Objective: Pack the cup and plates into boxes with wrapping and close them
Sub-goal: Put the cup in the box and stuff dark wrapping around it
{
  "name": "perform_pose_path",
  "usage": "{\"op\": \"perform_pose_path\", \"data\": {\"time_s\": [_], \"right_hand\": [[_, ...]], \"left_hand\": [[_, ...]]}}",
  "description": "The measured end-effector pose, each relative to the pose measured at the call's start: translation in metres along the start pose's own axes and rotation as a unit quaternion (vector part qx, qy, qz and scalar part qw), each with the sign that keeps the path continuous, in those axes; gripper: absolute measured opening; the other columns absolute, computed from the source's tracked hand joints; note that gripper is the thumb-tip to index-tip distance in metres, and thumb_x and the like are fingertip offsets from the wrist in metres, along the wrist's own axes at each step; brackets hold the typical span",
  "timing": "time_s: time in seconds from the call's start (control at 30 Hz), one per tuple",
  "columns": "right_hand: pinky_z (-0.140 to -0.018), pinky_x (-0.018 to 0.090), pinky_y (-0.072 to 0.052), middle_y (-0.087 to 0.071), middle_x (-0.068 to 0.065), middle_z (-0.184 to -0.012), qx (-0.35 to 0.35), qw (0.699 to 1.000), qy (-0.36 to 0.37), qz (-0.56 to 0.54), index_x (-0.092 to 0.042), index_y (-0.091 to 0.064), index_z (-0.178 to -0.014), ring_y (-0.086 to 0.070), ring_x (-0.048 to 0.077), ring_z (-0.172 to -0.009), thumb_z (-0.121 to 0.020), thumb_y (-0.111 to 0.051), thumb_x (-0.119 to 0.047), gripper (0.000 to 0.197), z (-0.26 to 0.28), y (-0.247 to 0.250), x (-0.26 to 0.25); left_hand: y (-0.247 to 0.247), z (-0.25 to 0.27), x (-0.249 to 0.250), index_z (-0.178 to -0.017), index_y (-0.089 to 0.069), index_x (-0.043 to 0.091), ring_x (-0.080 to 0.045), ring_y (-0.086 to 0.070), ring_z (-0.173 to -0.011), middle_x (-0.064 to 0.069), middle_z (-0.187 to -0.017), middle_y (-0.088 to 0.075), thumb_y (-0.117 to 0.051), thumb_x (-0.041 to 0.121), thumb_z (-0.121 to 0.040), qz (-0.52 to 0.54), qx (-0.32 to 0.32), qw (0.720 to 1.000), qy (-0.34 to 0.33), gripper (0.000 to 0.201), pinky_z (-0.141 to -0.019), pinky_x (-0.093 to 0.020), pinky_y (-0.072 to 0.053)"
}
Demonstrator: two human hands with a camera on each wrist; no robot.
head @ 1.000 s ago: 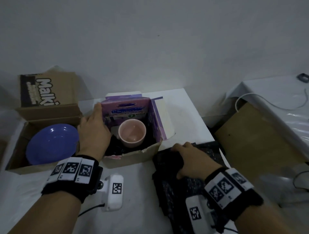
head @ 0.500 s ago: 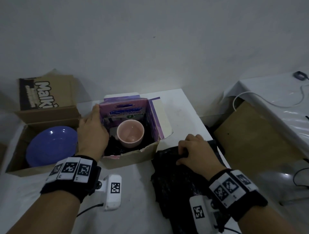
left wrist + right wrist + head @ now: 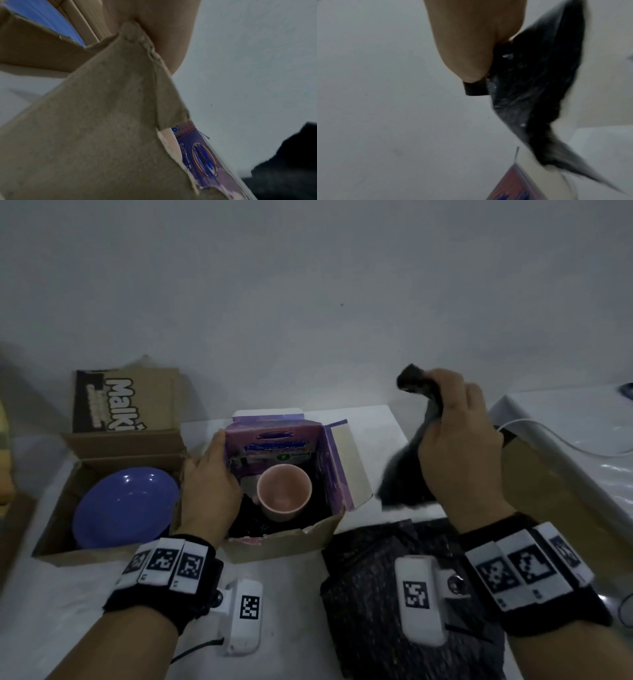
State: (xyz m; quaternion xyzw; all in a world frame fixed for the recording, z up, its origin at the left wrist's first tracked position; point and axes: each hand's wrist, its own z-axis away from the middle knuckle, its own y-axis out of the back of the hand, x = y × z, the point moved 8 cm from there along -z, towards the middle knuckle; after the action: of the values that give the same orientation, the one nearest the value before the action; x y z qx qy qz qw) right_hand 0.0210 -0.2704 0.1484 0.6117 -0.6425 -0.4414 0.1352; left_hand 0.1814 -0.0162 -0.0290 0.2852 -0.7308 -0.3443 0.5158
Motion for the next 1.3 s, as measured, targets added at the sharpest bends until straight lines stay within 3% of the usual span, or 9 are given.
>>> {"op": "perform_pose_path", "data": {"time_s": [0.13,0.3,0.43,0.5,0.67,0.8,1.0,1.13,1.3], "right_hand": [[-0.081,0.011,-0.040,-0.035,0.015,-0.143,-0.015,0.982,0.104,-0.154,-0.002,-0.051,-0.122,-0.046,0.014,-0.105,-0.083,-0.043,-0.002,0.040,0.005,-0.026,-0.060],[-0.102,0.037,-0.045,-0.002,0.016,-0.159,-0.250,0.944,0.216,-0.001,0.002,-0.027,-0.145,-0.037,0.030,-0.135,-0.084,-0.054,0.001,0.067,0.051,-0.138,-0.083],[-0.111,0.047,-0.029,-0.032,0.023,-0.149,-0.345,0.883,0.259,0.187,0.003,-0.046,-0.135,-0.034,0.044,-0.135,-0.086,-0.051,-0.003,0.050,0.059,-0.185,-0.073],[-0.105,0.050,-0.036,-0.061,0.019,-0.124,-0.357,0.855,0.257,0.275,-0.004,-0.070,-0.108,-0.040,0.047,-0.129,-0.083,-0.053,-0.011,0.031,0.051,-0.186,-0.078],[-0.097,0.039,-0.029,-0.066,0.001,-0.112,-0.427,0.783,0.310,0.330,-0.016,-0.067,-0.104,-0.034,0.030,-0.123,-0.097,-0.041,-0.022,0.028,0.046,-0.199,-0.089],[-0.090,0.036,-0.037,-0.062,0.007,-0.118,-0.540,0.752,0.248,0.285,-0.014,-0.056,-0.116,-0.049,0.029,-0.112,-0.091,-0.050,-0.024,0.028,0.048,-0.210,-0.071],[-0.081,0.038,-0.045,-0.049,0.013,-0.127,-0.439,0.858,0.200,0.174,-0.011,-0.044,-0.131,-0.053,0.033,-0.113,-0.087,-0.056,-0.014,0.045,0.015,-0.194,-0.098],[-0.084,0.033,-0.045,-0.057,0.012,-0.124,-0.622,0.752,0.129,0.175,-0.006,-0.043,-0.131,-0.056,0.029,-0.112,-0.091,-0.054,-0.032,0.048,0.054,-0.225,-0.083],[-0.086,0.035,-0.052,-0.059,0.010,-0.122,-0.643,0.762,0.040,0.069,-0.013,-0.040,-0.133,-0.060,0.026,-0.106,-0.082,-0.066,-0.030,0.060,0.059,-0.240,-0.071]], "left_hand": [[0.003,0.003,0.002,-0.138,-0.033,0.029,-0.038,-0.051,-0.095,-0.014,-0.101,-0.061,-0.041,-0.006,-0.077,0.016,0.010,1.000,-0.003,0.071,-0.085,-0.045,-0.042],[0.005,0.004,0.001,-0.140,-0.031,0.031,-0.039,-0.050,-0.100,-0.016,-0.105,-0.060,-0.035,0.007,-0.082,0.021,0.008,1.000,0.007,0.064,-0.090,-0.048,-0.043],[0.006,0.006,0.001,-0.144,-0.028,0.029,-0.036,-0.044,-0.109,-0.017,-0.113,-0.055,-0.038,0.004,-0.085,0.043,0.002,0.999,0.026,0.065,-0.090,-0.044,-0.041],[0.009,0.009,0.005,-0.145,-0.026,0.029,-0.034,-0.042,-0.108,-0.017,-0.108,-0.054,-0.040,0.001,-0.086,0.048,0.005,0.998,0.030,0.067,-0.084,-0.041,-0.040],[0.009,0.008,0.003,-0.147,-0.025,0.030,-0.030,-0.041,-0.105,-0.016,-0.109,-0.056,-0.039,0.000,-0.084,0.063,0.001,0.998,0.031,0.071,-0.086,-0.041,-0.041],[0.006,0.009,0.001,-0.148,-0.023,0.031,-0.032,-0.042,-0.106,-0.018,-0.110,-0.054,-0.041,0.001,-0.084,0.071,-0.002,0.997,0.042,0.073,-0.089,-0.043,-0.042],[0.008,0.009,0.004,-0.147,-0.027,0.026,-0.029,-0.042,-0.100,-0.015,-0.107,-0.058,-0.040,-0.002,-0.083,0.068,0.012,0.997,0.027,0.072,-0.083,-0.037,-0.039],[0.006,0.009,0.000,-0.148,-0.025,0.027,-0.029,-0.041,-0.103,-0.017,-0.111,-0.056,-0.041,0.000,-0.084,0.068,0.011,0.997,0.035,0.071,-0.086,-0.037,-0.039],[0.004,0.009,-0.003,-0.148,-0.021,0.030,-0.029,-0.041,-0.108,-0.016,-0.116,-0.053,-0.042,0.004,-0.086,0.066,0.001,0.997,0.047,0.071,-0.093,-0.040,-0.040]]}}
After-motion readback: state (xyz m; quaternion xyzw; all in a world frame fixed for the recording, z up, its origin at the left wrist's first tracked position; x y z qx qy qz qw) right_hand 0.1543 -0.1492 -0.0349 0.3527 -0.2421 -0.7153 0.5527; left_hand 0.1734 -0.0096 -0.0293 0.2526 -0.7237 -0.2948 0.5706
